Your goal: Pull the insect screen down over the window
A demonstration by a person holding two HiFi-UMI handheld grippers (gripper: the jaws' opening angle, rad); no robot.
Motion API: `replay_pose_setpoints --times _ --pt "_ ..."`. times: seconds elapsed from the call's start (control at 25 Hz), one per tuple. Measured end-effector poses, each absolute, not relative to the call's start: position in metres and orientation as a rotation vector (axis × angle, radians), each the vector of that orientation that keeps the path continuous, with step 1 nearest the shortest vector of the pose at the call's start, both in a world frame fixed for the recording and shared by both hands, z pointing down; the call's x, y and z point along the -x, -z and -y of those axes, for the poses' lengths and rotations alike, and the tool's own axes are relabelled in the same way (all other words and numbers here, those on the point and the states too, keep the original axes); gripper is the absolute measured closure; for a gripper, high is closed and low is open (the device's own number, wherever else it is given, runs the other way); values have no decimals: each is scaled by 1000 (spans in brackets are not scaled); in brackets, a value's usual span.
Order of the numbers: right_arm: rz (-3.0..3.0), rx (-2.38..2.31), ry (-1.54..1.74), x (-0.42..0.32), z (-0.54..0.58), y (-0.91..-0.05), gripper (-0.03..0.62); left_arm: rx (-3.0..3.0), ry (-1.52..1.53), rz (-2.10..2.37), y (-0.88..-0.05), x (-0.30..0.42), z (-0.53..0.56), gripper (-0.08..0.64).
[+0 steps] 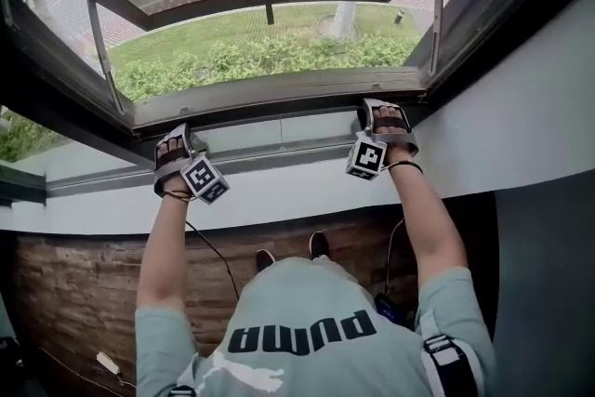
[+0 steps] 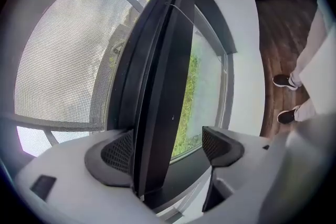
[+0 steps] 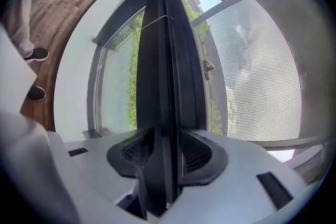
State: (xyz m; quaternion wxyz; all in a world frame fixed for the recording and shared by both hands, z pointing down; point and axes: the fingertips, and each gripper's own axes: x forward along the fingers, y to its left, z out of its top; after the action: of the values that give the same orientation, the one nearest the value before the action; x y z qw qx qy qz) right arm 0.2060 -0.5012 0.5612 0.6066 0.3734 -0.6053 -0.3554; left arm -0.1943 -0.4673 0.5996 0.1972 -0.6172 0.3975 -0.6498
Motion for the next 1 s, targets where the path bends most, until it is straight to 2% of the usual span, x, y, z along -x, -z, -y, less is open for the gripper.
replay_pose_setpoints --times 0.32,0.52,0.56,0.68,0.8,0.88,1.0 --pt "1366 -874 816 -208 490 -562 443 1853 1765 -1208 -598 193 462 143" --pt "1598 -1188 627 -190 457 -527 445 2264 1349 -1545 -563 163 425 149" --pt "1702 -1276 519 -181 448 -520 445 2381 1224 -1613 -554 154 414 222" --pt "2055 -1460 123 -153 415 -506 465 2675 799 -1770 -528 132 379 538" --pt "2257 -1602 -188 -137 379 -499 584 2935 319 -1920 -512 119 349 548" --pt "2299 -1650 -329 -117 346 -505 584 2969 224 -1964 -510 119 325 548" --pt "2327 -1642 -395 -71 298 -510 584 2925 319 -1937 -512 123 289 548"
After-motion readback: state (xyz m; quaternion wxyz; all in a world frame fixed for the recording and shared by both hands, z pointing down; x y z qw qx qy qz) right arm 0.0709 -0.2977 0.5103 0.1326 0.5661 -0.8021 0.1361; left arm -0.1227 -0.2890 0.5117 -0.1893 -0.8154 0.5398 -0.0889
